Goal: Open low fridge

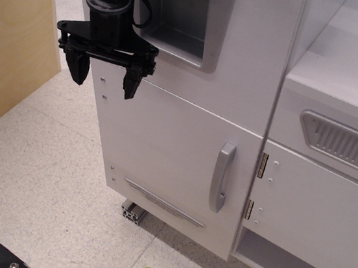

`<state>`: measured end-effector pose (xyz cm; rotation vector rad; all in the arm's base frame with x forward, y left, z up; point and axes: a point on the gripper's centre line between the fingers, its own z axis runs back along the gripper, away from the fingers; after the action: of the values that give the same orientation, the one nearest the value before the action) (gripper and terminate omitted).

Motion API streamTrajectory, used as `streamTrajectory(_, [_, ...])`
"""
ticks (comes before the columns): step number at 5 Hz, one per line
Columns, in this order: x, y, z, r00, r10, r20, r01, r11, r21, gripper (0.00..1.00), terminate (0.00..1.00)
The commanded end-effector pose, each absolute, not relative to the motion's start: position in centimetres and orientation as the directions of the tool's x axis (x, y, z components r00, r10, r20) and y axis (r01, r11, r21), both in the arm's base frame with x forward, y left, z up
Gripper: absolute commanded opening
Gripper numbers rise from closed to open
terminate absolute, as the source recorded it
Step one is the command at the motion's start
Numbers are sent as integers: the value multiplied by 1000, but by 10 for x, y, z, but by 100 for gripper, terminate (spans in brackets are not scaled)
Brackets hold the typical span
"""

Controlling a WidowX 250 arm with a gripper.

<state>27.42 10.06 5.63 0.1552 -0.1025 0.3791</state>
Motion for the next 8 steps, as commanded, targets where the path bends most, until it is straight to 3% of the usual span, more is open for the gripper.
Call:
streamTrajectory(1, [274, 101, 56, 924, 360, 129, -376, 917, 131, 100, 0])
streamTrajectory(3, [253, 39, 33, 987, 91, 135, -104, 990, 94, 100, 0])
streamTrajectory(4, [255, 12, 23, 988, -9, 156, -1, 998, 66, 100, 0])
streamTrajectory(6, [284, -28, -2, 969, -31, 244, 16, 998, 63, 100, 0])
streamTrajectory(8, [315, -29, -7, 951, 53, 305, -77, 995, 70, 100, 0])
